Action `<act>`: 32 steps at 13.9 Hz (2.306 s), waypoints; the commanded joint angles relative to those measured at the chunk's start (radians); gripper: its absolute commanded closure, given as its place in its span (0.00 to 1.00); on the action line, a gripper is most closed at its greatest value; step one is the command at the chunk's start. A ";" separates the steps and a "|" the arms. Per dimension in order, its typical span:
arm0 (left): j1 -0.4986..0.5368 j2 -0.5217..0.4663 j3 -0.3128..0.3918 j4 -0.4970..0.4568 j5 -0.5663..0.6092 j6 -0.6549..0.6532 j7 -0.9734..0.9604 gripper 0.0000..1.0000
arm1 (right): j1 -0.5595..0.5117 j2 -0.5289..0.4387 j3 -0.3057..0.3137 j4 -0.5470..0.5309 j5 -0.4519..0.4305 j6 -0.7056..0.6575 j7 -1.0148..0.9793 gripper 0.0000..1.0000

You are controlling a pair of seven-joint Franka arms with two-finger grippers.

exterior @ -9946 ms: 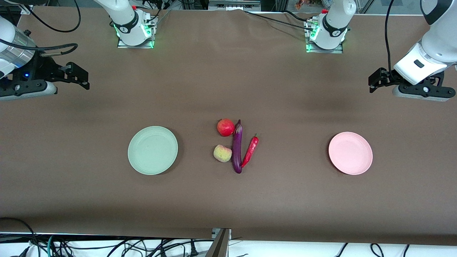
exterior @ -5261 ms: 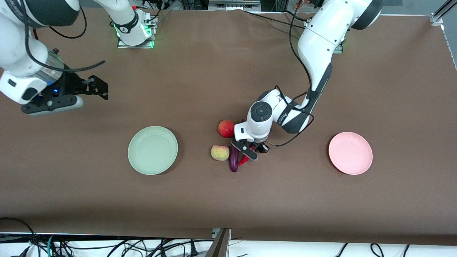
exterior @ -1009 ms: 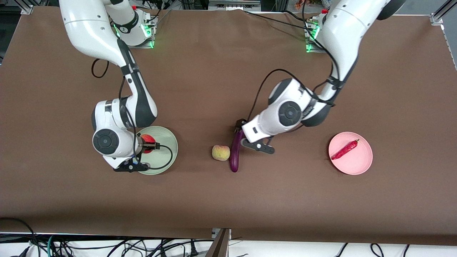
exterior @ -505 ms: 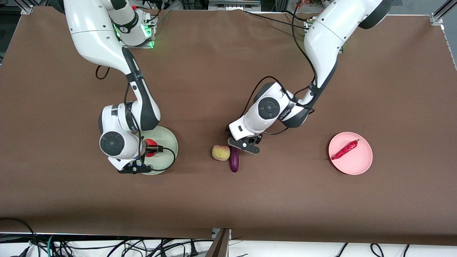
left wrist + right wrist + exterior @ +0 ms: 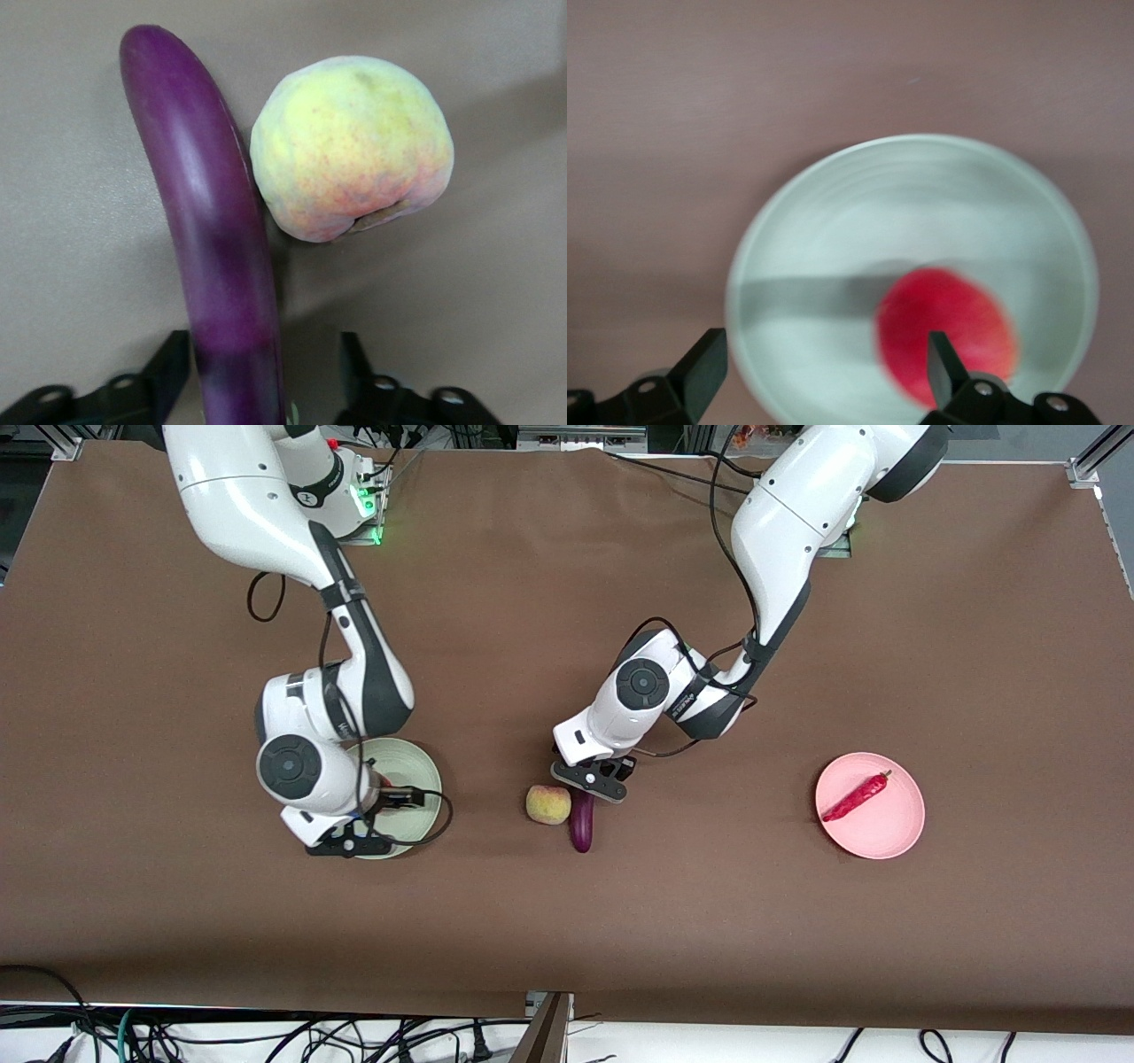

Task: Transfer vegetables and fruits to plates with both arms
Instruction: 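Place the apple on the green plate while the left gripper grasps the eggplant, then carry the eggplant to the pink plate while the right gripper grasps the peach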

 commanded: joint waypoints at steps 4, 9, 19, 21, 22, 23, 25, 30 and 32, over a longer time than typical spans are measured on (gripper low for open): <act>0.004 0.008 0.036 0.001 0.076 -0.010 -0.010 0.86 | 0.047 -0.006 0.095 0.069 0.004 0.035 0.302 0.01; 0.080 -0.096 0.033 0.007 0.076 -0.209 -0.013 0.94 | 0.141 0.045 0.114 0.066 0.003 0.239 0.474 0.01; 0.251 -0.225 0.039 0.012 0.077 -0.545 0.158 0.93 | 0.221 0.161 0.109 0.081 -0.034 0.521 0.463 0.01; 0.301 -0.245 0.045 0.009 0.079 -0.599 0.207 0.93 | 0.228 0.191 0.108 0.081 -0.107 0.556 0.463 0.01; 0.335 -0.248 0.045 0.009 0.079 -0.630 0.241 0.93 | 0.228 0.192 0.108 0.081 -0.136 0.556 0.462 0.01; 0.361 -0.255 0.045 0.000 0.079 -0.639 0.269 0.93 | 0.228 0.192 0.108 0.081 -0.157 0.554 0.462 0.01; 0.392 -0.262 0.045 0.001 0.094 -0.652 0.324 0.93 | 0.228 0.204 0.106 0.075 -0.183 0.554 0.468 0.01; 0.400 -0.263 0.045 -0.005 0.243 -0.672 0.390 0.93 | 0.227 0.198 0.105 0.074 -0.243 0.551 0.463 0.01; 0.467 -0.278 0.043 -0.054 0.266 -0.672 0.445 0.93 | 0.227 0.198 0.103 0.072 -0.246 0.551 0.463 0.01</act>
